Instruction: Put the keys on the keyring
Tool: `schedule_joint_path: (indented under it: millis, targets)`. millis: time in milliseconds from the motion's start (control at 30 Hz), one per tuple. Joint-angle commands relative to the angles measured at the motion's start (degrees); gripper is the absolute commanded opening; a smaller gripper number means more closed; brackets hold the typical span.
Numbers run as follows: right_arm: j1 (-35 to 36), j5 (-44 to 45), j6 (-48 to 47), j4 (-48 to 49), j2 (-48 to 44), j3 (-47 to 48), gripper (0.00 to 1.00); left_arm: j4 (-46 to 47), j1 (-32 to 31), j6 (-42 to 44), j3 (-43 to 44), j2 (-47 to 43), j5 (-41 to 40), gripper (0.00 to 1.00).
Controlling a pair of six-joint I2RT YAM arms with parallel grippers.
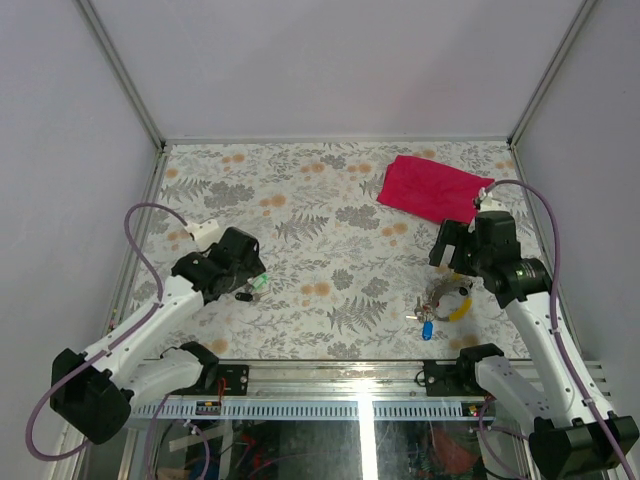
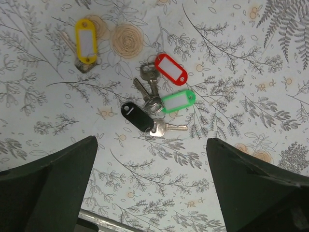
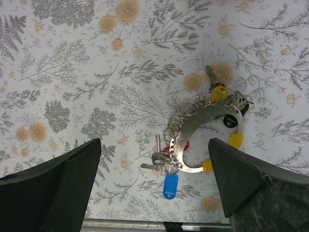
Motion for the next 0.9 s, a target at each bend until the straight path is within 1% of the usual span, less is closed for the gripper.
schedule_joint_path:
  millis: [0,167,300,400,500,667,867]
  targets:
    - [-0.3,5.1,2.0,-1.4,0.5,1.4,0.99,7.2,0.4,1.7,-0.5,2.0,2.8,1.00]
    - [-0.3,4.3,2.6,-2.7,3.5,-0.2,1.00,10.2,0.4,7.9,1.8,3.4,3.2,1.00]
    - [-0.3,2.1,5.8,-2.8,6.1,-2.7,0.95,11.0,0.4,12.5,4.1,4.3,3.5,1.00]
    - [-0.4,3.0,9.2,-2.1,6.8,-5.0,0.93,10.8,0.4,15.4,5.5,4.4,3.2,1.00]
    - [-0.3,3.6,12.9,-0.5,7.2,-6.9,0.93,10.5,0.4,17.3,6.3,3.8,2.2,1.00]
    - [-0.3,1.1,18.6,5.3,9.1,-11.9,0.95,10.4,0.4,19.9,6.9,2.1,0.6,1.00]
    - [-0.3,4.8,21.7,9.6,11.2,-14.9,0.96,10.4,0.4,22.2,6.5,0.4,-0.7,1.00]
